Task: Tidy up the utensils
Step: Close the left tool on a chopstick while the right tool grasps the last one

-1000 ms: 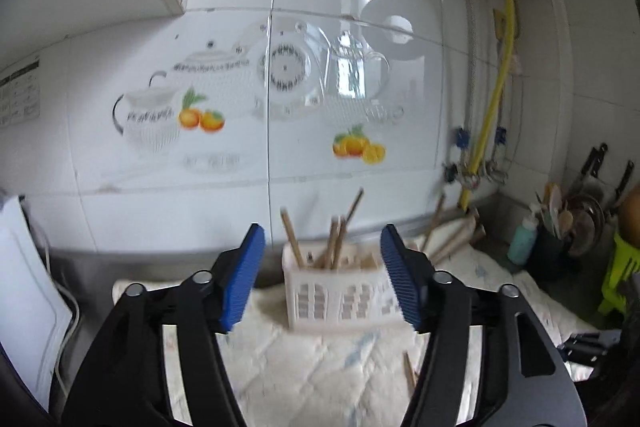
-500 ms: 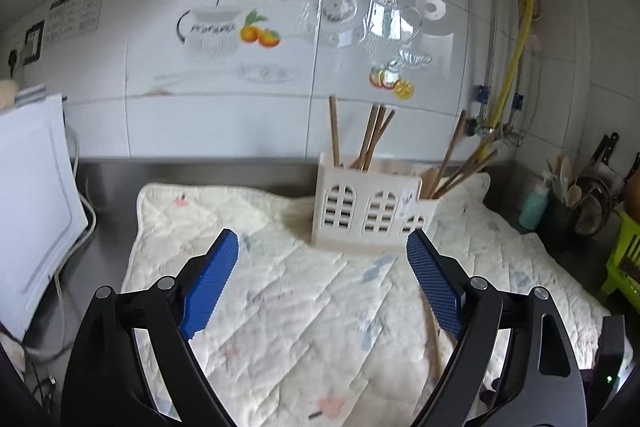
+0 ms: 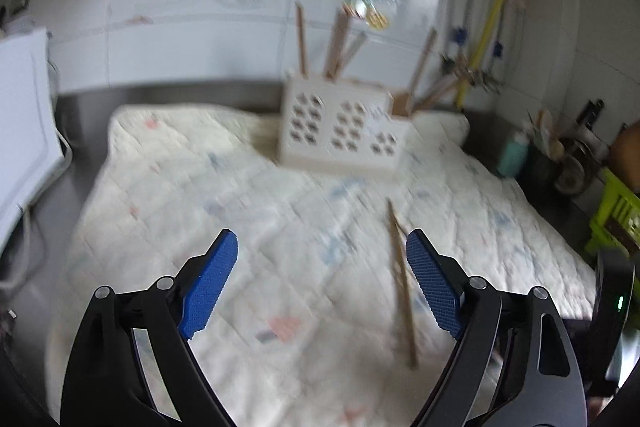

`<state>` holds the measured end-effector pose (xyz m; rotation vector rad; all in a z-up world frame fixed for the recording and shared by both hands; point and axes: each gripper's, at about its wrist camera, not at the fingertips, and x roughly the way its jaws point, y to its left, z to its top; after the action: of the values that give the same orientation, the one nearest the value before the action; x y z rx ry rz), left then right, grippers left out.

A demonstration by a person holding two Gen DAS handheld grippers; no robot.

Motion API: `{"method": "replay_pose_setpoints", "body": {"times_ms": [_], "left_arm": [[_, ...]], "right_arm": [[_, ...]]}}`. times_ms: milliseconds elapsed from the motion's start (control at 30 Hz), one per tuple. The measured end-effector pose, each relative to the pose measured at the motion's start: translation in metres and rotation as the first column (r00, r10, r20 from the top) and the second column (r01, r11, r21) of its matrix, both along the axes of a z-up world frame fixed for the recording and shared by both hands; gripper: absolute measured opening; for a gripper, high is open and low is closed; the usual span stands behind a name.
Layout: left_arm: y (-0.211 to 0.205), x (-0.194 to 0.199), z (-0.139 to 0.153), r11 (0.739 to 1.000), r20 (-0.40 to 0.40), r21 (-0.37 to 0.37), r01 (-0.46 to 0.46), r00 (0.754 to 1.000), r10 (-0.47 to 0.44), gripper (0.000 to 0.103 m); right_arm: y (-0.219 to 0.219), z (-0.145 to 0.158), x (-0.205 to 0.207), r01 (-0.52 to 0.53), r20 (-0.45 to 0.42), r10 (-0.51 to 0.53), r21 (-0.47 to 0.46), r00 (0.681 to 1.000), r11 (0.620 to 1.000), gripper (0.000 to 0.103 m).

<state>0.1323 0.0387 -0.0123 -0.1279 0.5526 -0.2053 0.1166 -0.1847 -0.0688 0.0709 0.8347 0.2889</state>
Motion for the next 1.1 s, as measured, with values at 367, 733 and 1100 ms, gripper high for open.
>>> {"method": "replay_pose_setpoints", "body": {"times_ms": [367,733,1100], "left_arm": [[-0.055,-0.001,-0.052,0.985,-0.157,-0.037,0.171,0.972,-0.174,0.044],[-0.078,0.027,-0.074,0.981,-0.256,-0.052,0.186,0.947,-0.193,0.016],[-0.085,0.034,-0.078,0.989,-0.29,-0.009,0.147,0.946,-0.143,0.007]], "right_arm": [[-0.028,0.043,-0.009,0.01,0.132,-0.008,-0.017,0.991,1.0,0.007],[-0.044,0.093,-0.014,-0.017,0.266,0.022,-0.022,0.964,1.0,0.007],[-0.039,0.097,-0.012,-0.047,0.285,0.05,-0.018,0.957,0.999,0.007]]}}
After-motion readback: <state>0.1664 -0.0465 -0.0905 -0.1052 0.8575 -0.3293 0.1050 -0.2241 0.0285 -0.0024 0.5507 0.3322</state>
